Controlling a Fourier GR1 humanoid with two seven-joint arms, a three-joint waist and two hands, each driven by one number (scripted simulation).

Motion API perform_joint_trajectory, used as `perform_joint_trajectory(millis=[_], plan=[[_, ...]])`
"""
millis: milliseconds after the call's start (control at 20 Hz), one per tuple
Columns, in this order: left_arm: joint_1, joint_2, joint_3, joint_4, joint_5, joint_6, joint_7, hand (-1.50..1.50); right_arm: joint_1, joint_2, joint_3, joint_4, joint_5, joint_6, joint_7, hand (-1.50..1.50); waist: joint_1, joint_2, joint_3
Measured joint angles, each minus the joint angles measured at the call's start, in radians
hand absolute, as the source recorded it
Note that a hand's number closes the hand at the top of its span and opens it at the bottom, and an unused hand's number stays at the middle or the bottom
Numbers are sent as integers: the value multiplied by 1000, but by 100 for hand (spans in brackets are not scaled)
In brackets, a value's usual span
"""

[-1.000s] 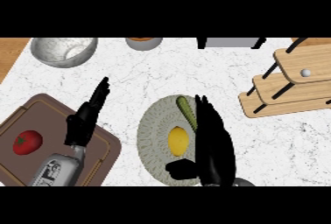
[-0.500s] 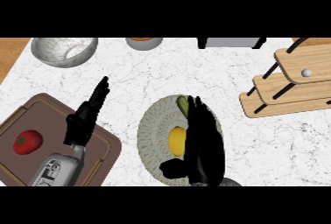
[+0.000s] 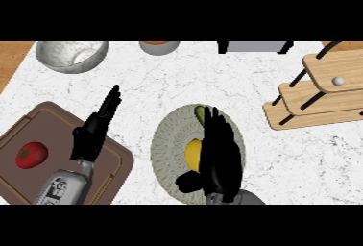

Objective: Pick the lemon from the placemat and place it in the tiered shelf

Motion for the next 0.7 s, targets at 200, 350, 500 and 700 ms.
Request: perform_joint_trajectory(millis=[200,350,500,700], plan=[[3,3,13,9,0,-10,-12,0,13,1,-3,44,-1,-11,-16,-150,0,1,0],[1,4,18,4,-1,-16,-3,0,16,1,6,59,-4,-20,-14,-150,0,1,0],[2,-12,14,15,-15,-8,-11,0,15,2,4,93,-13,-25,-20,-150,0,1,0],[5,-6,20,-11,-16,-17,4,0,-1,2,-5,135,-25,-32,-24,-150,2,1,0]])
